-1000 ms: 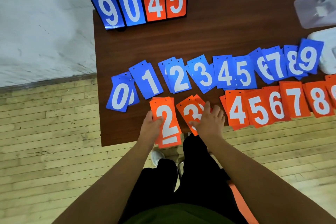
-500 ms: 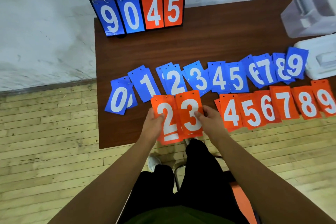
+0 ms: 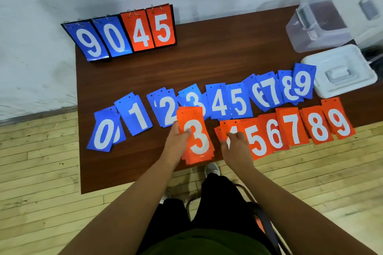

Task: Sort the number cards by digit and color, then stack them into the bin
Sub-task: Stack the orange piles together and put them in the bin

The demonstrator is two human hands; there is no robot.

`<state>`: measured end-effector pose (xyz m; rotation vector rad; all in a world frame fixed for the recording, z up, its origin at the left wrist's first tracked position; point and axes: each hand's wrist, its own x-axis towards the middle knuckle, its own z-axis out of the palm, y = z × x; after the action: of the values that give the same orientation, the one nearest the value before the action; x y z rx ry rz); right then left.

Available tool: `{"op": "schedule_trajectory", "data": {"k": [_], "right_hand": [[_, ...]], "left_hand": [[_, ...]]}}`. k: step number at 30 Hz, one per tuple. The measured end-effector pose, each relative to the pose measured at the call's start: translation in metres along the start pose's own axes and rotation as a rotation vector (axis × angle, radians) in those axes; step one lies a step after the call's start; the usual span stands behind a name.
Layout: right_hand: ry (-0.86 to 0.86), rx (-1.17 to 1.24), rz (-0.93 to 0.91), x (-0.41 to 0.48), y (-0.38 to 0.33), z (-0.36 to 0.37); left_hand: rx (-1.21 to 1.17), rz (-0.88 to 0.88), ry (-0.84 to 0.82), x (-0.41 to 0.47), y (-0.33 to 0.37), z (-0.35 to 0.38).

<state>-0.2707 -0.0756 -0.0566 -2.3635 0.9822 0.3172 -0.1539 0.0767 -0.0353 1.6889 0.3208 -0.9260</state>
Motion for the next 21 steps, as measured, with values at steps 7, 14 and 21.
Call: {"op": "schedule_trajectory", "data": {"k": [7, 14, 21], "right_hand": [[-0.162, -0.351, -0.192, -0.005, 0.028, 0.02], [-0.009, -0.345, -0.196, 0.005, 0.018, 0.029], [-0.165, -0.266, 0.166, 0.026, -0.008, 0.026]], "left_hand": [[-0.07, -0.06, 0.1, 0.009, -0.008, 0.003], [-0.035, -0.069, 0.123, 0.01, -0.026, -0.006], [-0.055, -0.105, 0.163, 0.001, -0.037, -0.012]]}}
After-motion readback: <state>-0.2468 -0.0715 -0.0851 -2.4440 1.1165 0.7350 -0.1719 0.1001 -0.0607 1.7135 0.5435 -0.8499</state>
